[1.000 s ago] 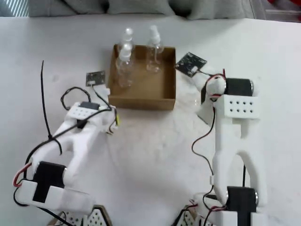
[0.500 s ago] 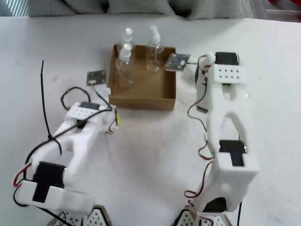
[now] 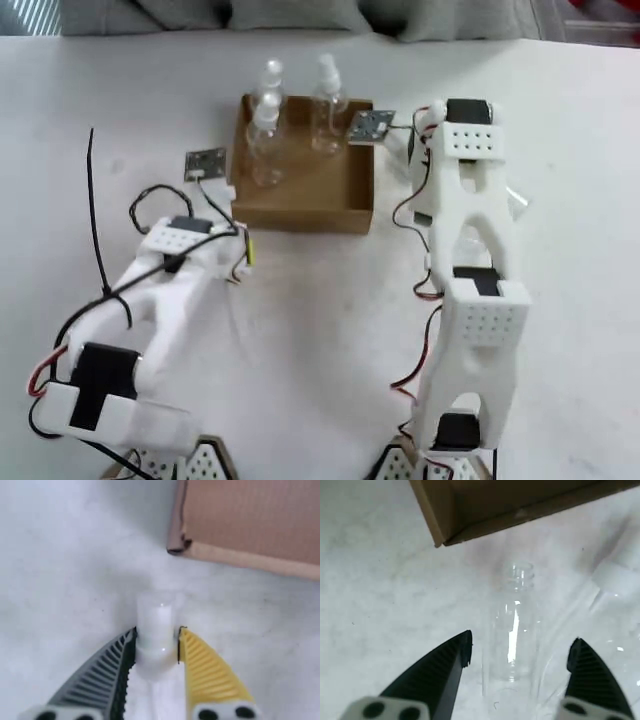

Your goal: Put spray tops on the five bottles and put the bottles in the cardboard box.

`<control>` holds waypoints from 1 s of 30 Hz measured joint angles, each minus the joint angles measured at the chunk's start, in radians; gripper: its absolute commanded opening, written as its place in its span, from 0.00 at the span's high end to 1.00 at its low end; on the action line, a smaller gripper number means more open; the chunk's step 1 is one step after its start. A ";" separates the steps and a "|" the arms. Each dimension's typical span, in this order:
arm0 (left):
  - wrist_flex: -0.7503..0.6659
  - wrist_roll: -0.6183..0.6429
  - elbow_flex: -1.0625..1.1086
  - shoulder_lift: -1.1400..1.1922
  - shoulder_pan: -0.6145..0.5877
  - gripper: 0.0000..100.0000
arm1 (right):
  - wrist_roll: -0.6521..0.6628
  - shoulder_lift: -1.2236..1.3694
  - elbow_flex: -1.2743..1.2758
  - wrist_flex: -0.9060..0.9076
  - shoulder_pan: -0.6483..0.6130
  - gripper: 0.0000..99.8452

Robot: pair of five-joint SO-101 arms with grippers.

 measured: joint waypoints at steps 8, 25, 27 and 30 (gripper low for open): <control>0.000 0.000 0.000 0.000 0.000 0.98 | 0.043 0.095 -0.018 0.000 0.000 0.70; 0.000 0.000 0.000 0.000 0.000 0.98 | 0.041 0.304 -0.236 0.000 0.008 0.99; 0.000 0.000 0.000 0.000 0.000 0.98 | 0.021 0.304 -0.255 0.000 0.008 0.98; 0.000 0.000 0.000 0.000 0.000 0.98 | -0.048 0.307 -0.313 0.000 0.015 0.98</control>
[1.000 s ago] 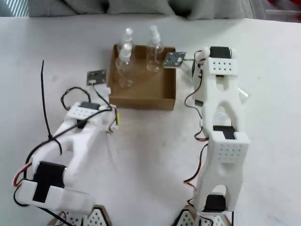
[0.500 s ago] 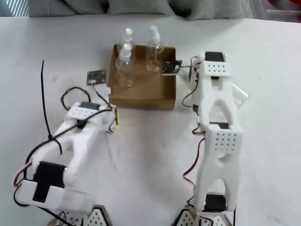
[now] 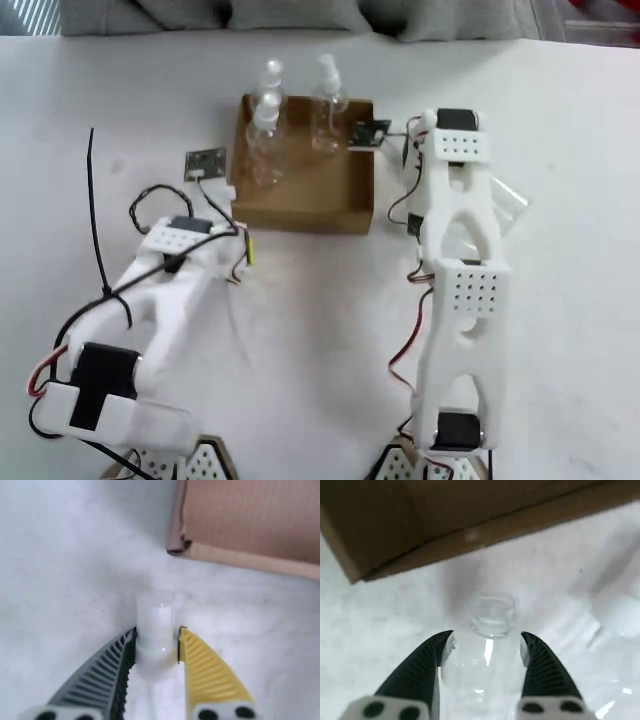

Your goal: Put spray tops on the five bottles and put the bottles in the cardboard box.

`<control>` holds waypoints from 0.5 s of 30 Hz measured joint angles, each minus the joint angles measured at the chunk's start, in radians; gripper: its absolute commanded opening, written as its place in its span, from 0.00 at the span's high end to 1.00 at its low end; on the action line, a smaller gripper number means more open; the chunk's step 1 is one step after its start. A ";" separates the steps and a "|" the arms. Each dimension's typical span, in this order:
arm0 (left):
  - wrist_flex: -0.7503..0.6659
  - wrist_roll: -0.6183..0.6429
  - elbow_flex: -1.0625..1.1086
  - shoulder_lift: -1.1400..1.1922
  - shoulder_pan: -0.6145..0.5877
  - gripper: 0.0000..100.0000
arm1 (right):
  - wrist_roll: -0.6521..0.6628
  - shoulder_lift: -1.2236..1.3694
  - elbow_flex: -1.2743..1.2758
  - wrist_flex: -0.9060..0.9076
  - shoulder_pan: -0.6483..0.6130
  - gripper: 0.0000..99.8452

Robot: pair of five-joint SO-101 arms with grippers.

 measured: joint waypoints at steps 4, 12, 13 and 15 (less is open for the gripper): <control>0.000 0.000 0.000 0.000 0.000 0.98 | -0.118 0.000 -0.078 0.006 0.014 0.98; 0.000 0.000 0.000 0.000 0.000 0.98 | -0.374 -0.064 -0.064 0.006 0.025 0.98; 0.000 0.000 0.000 0.000 0.000 0.98 | -0.397 -0.094 -0.038 0.006 0.029 0.98; 0.000 0.000 0.000 0.000 0.000 0.98 | -0.439 -0.160 0.029 0.006 0.035 0.98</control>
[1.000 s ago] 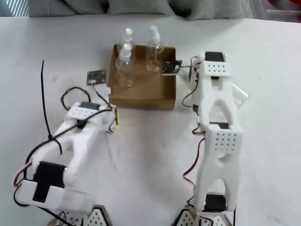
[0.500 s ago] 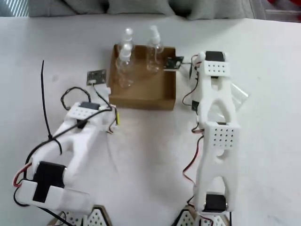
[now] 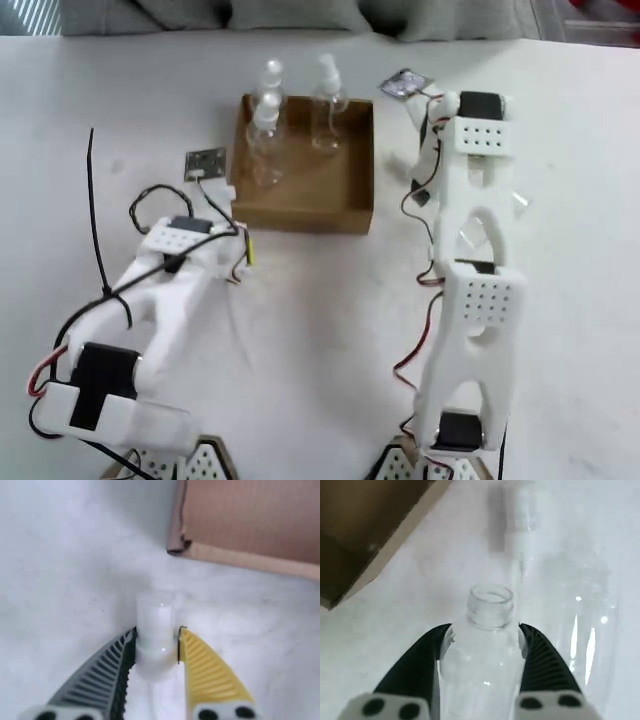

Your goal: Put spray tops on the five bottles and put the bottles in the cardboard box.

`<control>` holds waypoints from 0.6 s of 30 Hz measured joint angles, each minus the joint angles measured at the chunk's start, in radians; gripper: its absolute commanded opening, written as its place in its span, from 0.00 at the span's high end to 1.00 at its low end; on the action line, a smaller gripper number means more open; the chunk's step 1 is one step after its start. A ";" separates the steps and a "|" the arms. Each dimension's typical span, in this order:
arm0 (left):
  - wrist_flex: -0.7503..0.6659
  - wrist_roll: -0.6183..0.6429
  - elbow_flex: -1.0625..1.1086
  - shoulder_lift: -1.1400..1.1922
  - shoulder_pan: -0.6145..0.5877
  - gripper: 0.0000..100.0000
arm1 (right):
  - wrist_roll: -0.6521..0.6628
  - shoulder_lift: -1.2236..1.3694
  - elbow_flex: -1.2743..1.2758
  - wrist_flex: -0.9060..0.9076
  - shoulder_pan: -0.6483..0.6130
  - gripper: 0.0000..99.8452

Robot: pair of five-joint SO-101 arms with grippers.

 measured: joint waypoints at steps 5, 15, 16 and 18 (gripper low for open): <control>0.000 0.000 0.000 0.000 0.000 0.98 | -0.100 -0.195 0.201 0.000 0.003 0.98; 0.000 0.000 0.000 0.000 0.000 0.98 | -0.413 -0.519 0.557 0.000 0.003 0.98; 0.000 0.000 0.000 0.000 0.000 0.98 | -0.454 -0.542 0.585 0.000 0.003 0.98; 0.000 0.000 0.000 0.000 0.000 0.98 | -0.551 -0.575 0.628 0.000 0.003 0.98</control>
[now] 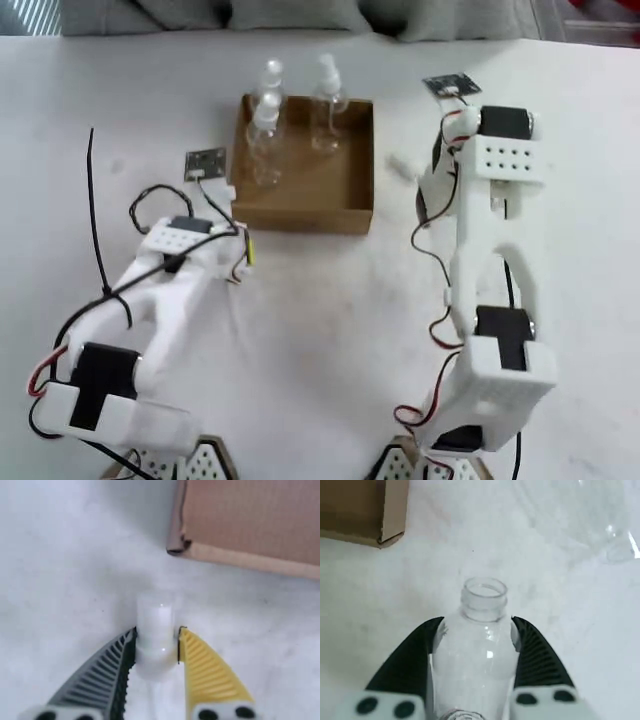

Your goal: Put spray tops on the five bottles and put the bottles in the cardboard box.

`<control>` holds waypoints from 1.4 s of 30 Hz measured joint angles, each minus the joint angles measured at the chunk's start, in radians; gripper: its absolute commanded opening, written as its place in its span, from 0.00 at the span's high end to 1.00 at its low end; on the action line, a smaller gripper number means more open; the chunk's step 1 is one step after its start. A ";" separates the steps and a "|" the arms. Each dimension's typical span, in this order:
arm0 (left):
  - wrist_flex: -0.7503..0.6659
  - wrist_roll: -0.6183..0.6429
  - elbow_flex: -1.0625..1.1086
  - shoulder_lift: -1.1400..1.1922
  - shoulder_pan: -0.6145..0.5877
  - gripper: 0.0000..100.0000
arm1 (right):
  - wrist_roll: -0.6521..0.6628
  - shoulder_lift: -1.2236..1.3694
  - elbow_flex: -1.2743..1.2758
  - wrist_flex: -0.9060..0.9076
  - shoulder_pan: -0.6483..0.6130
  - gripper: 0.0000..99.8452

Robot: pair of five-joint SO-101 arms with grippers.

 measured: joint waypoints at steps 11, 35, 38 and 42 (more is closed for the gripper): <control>0.000 0.000 0.000 0.000 0.000 0.98 | -0.496 -0.049 0.176 -0.020 -0.011 0.98; 0.000 0.000 0.000 0.000 0.000 0.98 | -0.318 -0.318 0.376 -0.207 -0.167 0.98; 0.000 0.000 0.000 0.000 0.000 0.98 | -0.315 -0.371 0.493 -0.285 -0.176 0.98; 0.000 0.000 0.000 0.000 0.000 0.98 | -0.315 -0.433 0.572 -0.345 -0.173 0.98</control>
